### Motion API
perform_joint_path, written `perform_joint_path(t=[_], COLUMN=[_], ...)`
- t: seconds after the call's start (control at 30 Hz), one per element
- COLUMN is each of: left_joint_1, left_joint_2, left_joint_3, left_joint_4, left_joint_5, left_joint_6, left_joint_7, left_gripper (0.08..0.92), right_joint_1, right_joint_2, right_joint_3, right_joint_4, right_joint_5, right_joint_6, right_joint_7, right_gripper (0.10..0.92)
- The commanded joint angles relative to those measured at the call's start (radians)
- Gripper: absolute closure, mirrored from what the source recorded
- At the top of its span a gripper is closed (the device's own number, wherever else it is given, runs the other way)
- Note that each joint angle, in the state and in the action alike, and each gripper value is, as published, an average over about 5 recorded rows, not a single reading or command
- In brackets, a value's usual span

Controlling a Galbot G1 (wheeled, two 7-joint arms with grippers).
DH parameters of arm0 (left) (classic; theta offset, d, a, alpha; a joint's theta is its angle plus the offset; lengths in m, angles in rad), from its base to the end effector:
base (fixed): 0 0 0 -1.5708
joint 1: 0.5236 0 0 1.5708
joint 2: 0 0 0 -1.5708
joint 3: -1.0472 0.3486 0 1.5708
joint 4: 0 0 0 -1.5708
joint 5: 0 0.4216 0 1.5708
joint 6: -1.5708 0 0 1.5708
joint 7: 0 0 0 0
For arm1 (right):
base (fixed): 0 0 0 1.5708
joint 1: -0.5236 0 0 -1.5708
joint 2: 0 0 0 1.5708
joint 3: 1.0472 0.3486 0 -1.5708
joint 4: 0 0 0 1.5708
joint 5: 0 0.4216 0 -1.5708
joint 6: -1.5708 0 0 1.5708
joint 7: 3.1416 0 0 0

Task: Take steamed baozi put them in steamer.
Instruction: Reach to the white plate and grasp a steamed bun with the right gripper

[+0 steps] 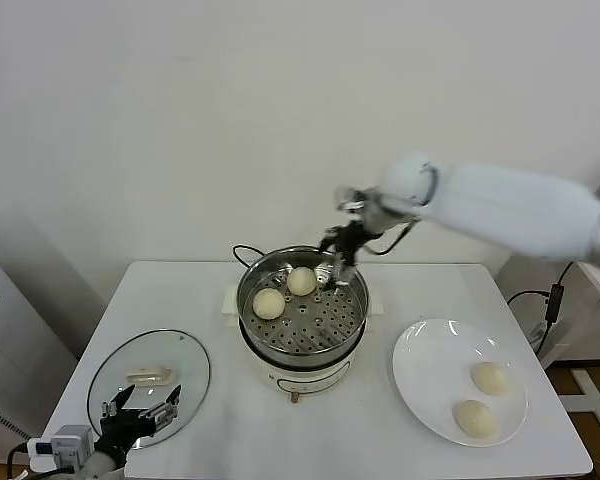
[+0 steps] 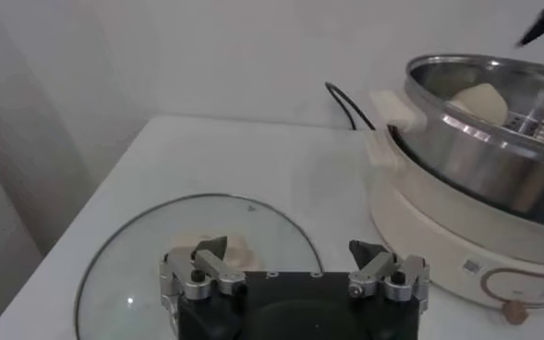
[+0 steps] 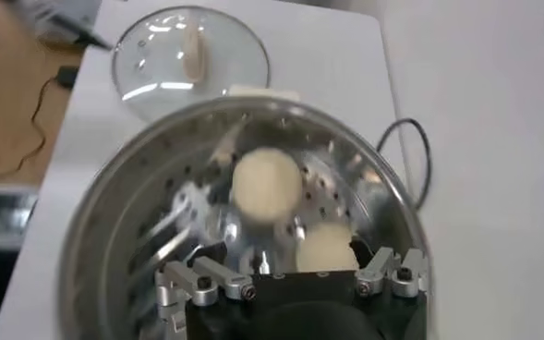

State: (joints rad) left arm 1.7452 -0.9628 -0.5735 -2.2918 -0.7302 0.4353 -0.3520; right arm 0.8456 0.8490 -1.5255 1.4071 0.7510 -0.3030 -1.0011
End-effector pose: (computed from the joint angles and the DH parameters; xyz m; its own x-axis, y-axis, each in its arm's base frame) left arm 0.2110 0.0531 -0.2406 -0.8585 0.0612 0.5092 0.0313 0.9973 -0.0671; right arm 0.5892 0.0015 -0.0053 -0.1422 -0.3799 0.9140 -0.9761 -0.0993 -0.1931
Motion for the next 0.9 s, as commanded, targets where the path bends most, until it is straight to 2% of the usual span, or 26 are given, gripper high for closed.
perform_joint_path(t=[0.03,0.2,0.37,0.57,0.77,0.9], left_joint_1=[0.003,0.007,0.009,0.007,0.005,0.006], left_joint_2=[0.003,0.005,0.007,0.006,0.013,0.015], left_joint_3=[-0.002,-0.005,-0.007,-0.006,-0.003,-0.004], left_joint_4=[-0.009,-0.010,-0.010,-0.010,-0.010,-0.010], left_joint_5=[0.000,0.000,0.000,0.001,0.003,0.003], left_joint_6=[-0.002,-0.004,-0.004,-0.003,-0.002,-0.002], left_joint_7=[0.000,0.001,0.000,0.000,0.000,0.000], left_gripper=[0.177,0.177,0.177,0.177,0.177,0.177], right_joint_1=[0.220,0.142,-0.079,-0.313,-0.684,-0.789], right_joint_2=[-0.364,-0.463,-0.521,-0.547,-0.559,-0.543], right_joint_3=[-0.253,-0.250,-0.080,0.096,0.438,0.540], right_joint_4=[0.183,0.215,0.220,0.210,0.179,0.159], right_joint_5=[-0.202,-0.321,-0.425,-0.519,-0.623,-0.658], right_joint_6=[0.121,0.152,0.173,0.196,0.216,0.226], right_joint_7=[-0.183,-0.180,-0.183,-0.188,-0.204,-0.205], right_gripper=[0.203,0.203,0.203,0.203,0.203,0.203])
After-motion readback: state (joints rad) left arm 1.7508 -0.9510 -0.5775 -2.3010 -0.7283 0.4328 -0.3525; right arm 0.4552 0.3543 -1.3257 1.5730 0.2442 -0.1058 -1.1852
